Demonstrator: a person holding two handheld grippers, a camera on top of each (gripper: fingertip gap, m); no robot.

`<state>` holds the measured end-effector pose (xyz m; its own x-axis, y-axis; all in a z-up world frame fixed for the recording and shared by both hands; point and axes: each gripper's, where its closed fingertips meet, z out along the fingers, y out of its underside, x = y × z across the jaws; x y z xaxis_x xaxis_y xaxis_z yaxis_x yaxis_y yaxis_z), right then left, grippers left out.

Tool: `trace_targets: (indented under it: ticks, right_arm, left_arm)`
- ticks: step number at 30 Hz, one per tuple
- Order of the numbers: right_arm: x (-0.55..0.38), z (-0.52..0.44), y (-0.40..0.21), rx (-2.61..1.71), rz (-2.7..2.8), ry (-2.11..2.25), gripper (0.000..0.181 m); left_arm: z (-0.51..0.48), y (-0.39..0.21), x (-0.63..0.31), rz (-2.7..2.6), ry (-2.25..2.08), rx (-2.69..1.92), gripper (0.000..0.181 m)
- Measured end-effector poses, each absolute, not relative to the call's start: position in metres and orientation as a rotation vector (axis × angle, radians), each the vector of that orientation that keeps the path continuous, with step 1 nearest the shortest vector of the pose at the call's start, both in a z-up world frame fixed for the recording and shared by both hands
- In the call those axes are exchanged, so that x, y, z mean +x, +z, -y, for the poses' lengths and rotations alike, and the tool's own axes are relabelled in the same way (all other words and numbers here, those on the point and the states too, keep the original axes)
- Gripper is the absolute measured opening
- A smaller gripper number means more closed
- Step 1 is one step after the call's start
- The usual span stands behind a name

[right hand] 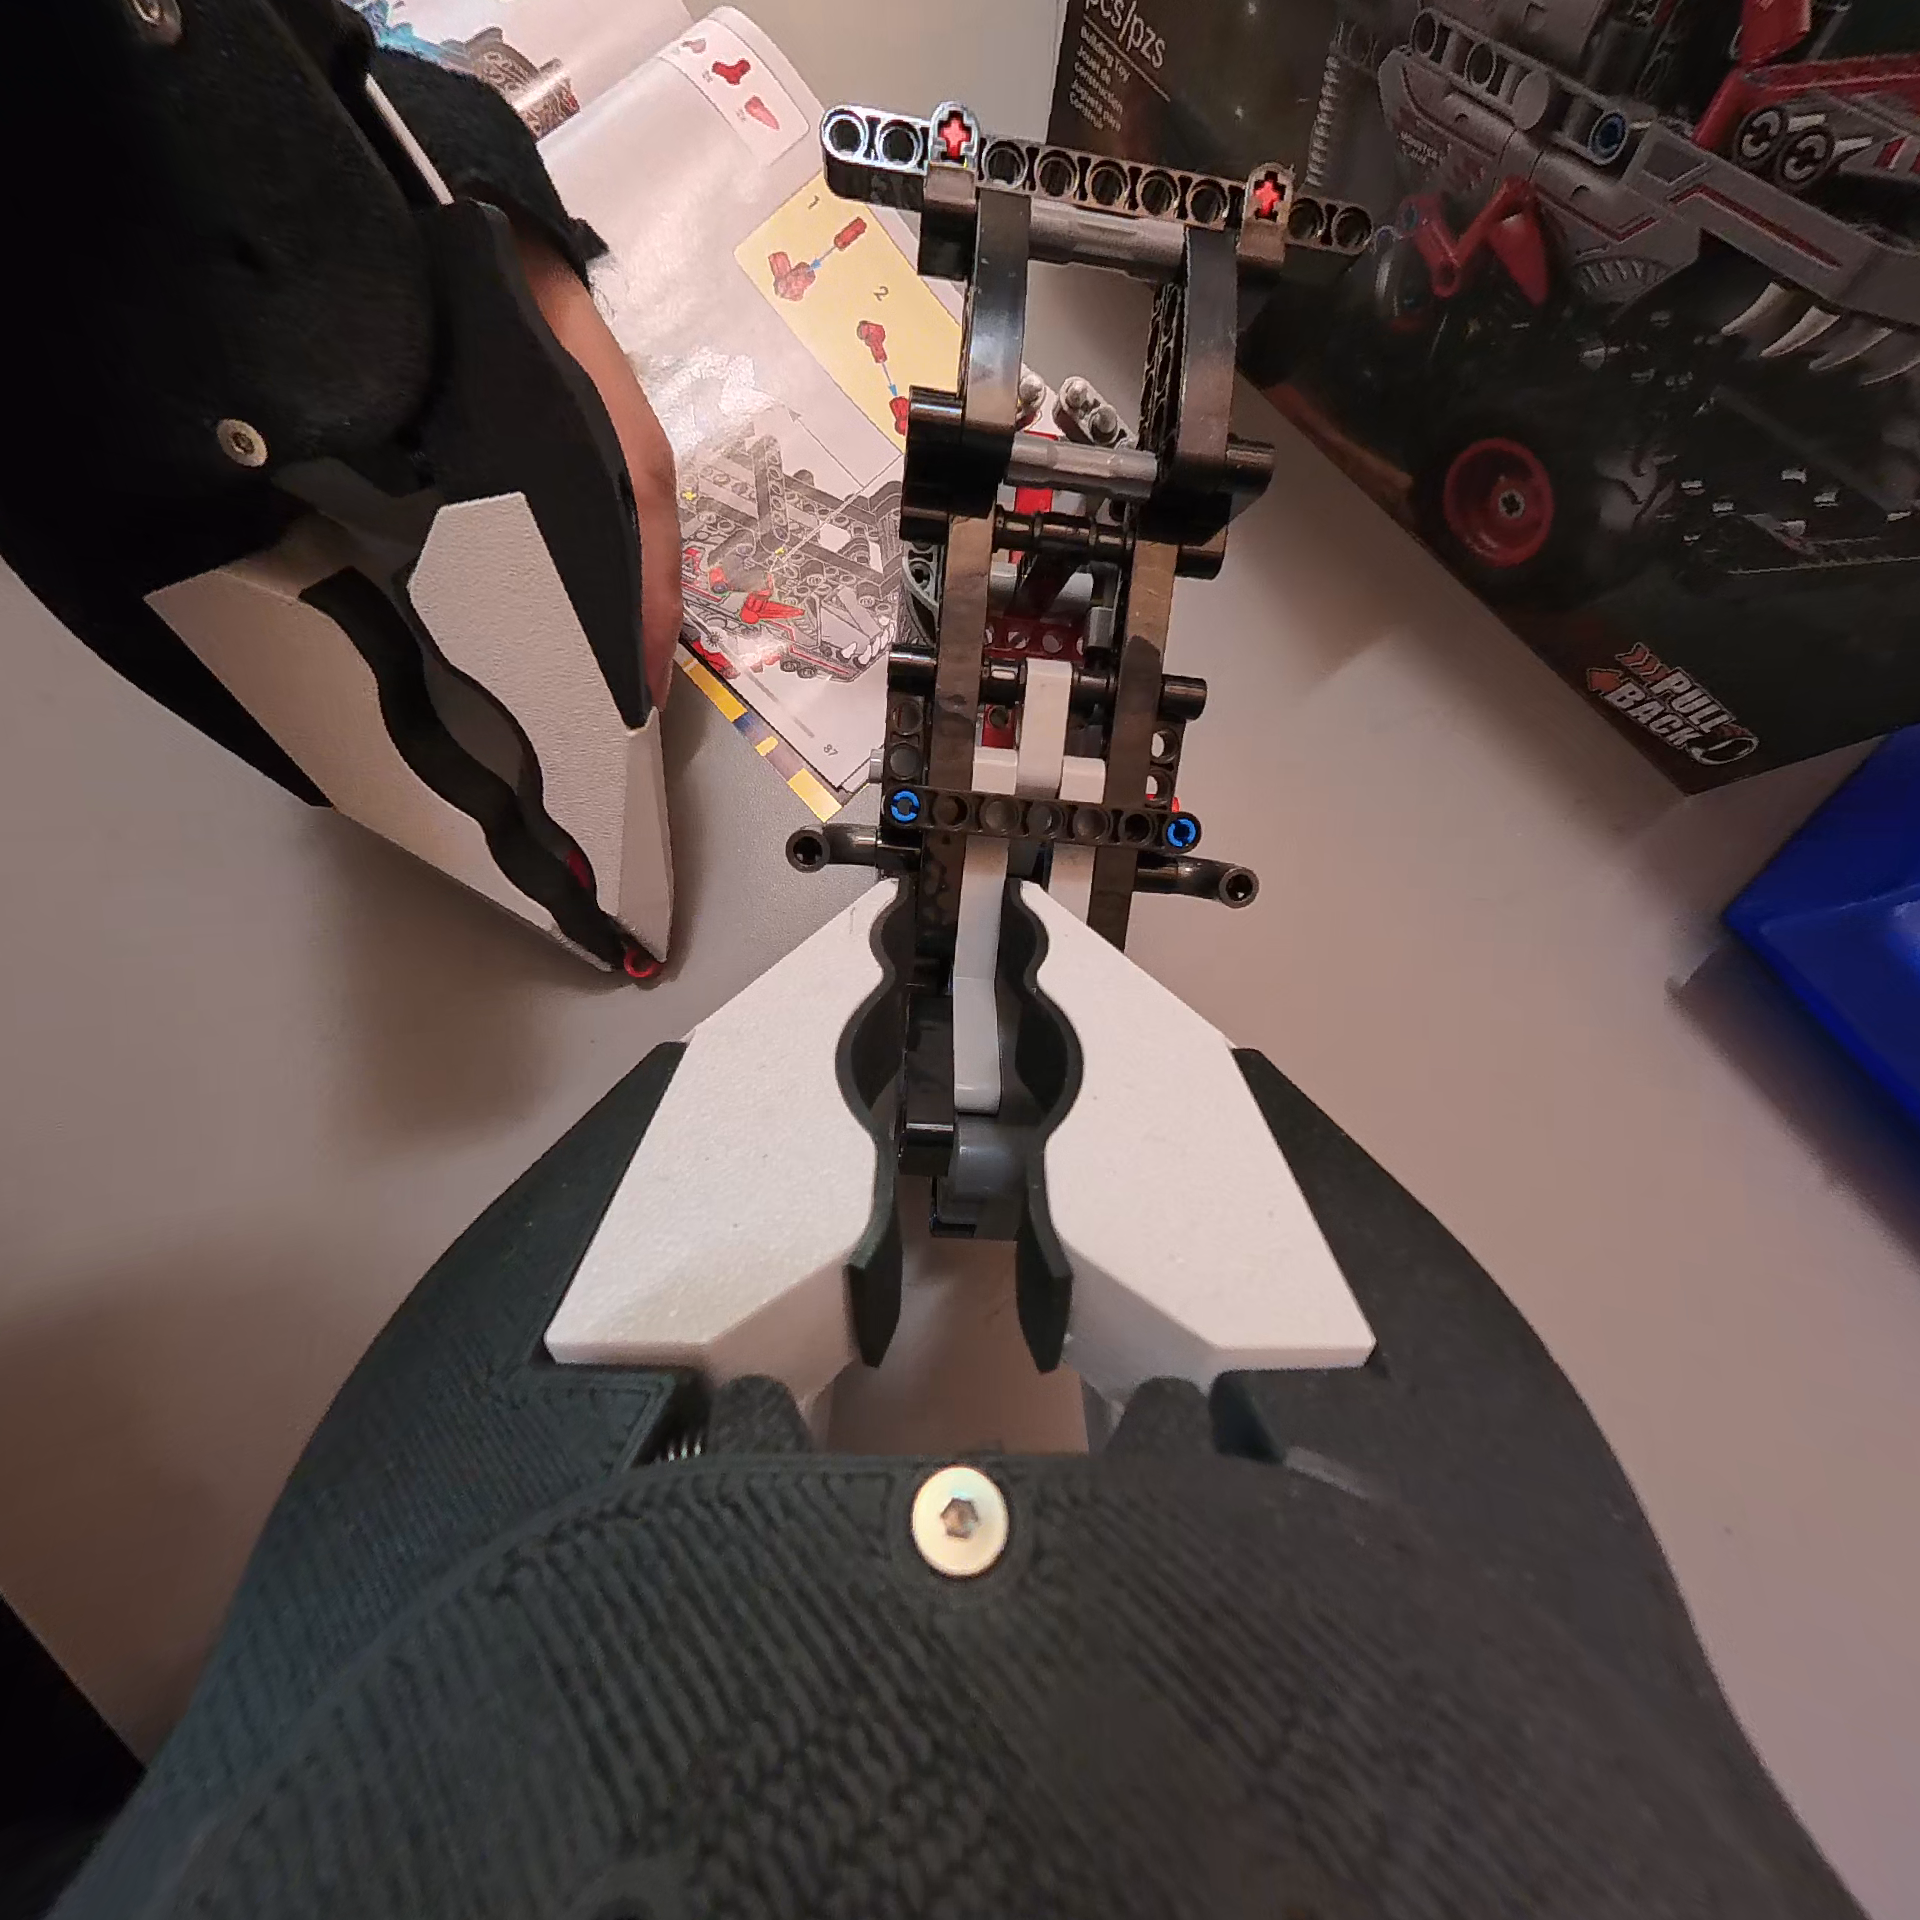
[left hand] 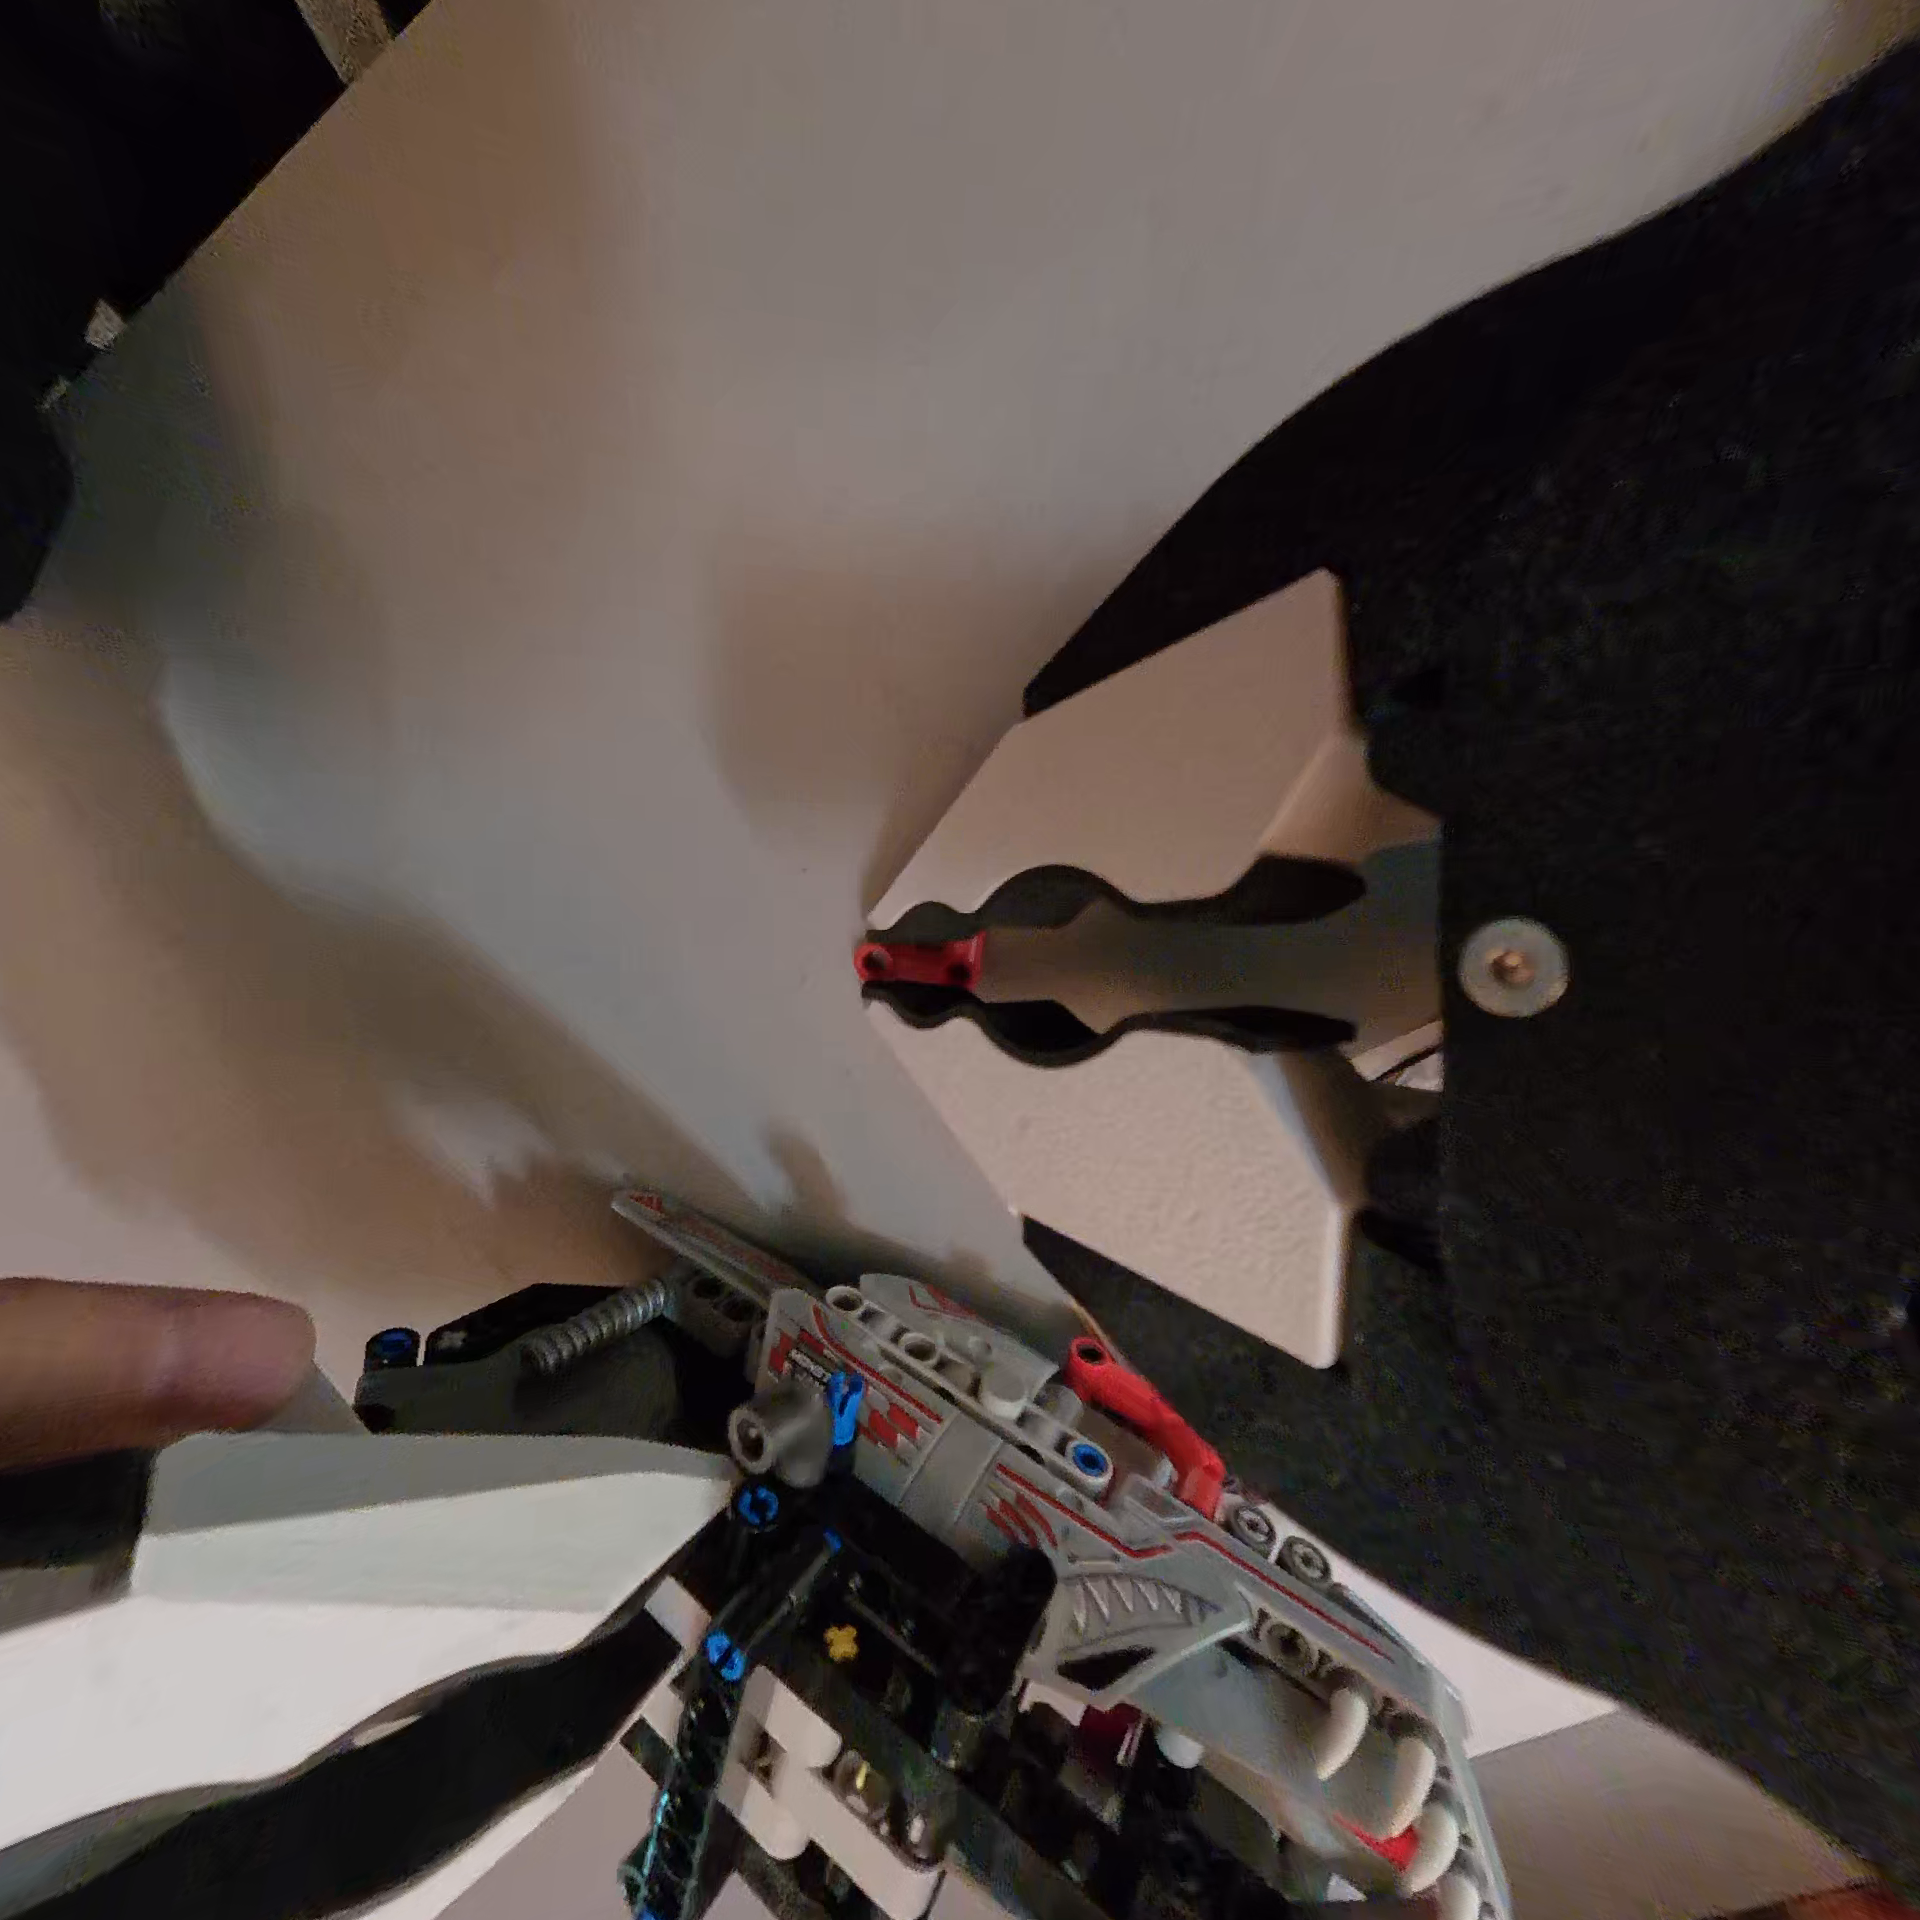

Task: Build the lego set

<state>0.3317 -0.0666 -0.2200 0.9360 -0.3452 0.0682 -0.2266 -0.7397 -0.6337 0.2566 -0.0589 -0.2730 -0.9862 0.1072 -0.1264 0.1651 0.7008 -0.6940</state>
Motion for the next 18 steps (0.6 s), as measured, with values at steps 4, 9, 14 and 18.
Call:
trace_targets:
  ticks: [4,9,14,18]
  right_arm:
    - [0.3317,0.0666,-0.2201,-2.433,-0.404,-0.239,0.015]
    - [0.3317,0.0666,-0.2201,-2.433,-0.405,-0.239,0.015]
    - [0.3317,0.0667,-0.2201,-2.431,-0.405,-0.242,0.015]
    - [0.3319,0.0667,-0.22,-2.428,-0.404,-0.241,0.015]
  left_arm:
    - [0.059,-0.2732,0.2565,-2.874,-1.14,0.164,0.003]
    - [0.0589,-0.2731,0.2577,-2.884,-1.118,0.151,0.003]
    - [0.0585,-0.2726,0.2568,-2.807,-1.081,0.274,0.002]
    - [0.0607,-0.266,0.2549,-2.654,-1.089,0.419,0.0]
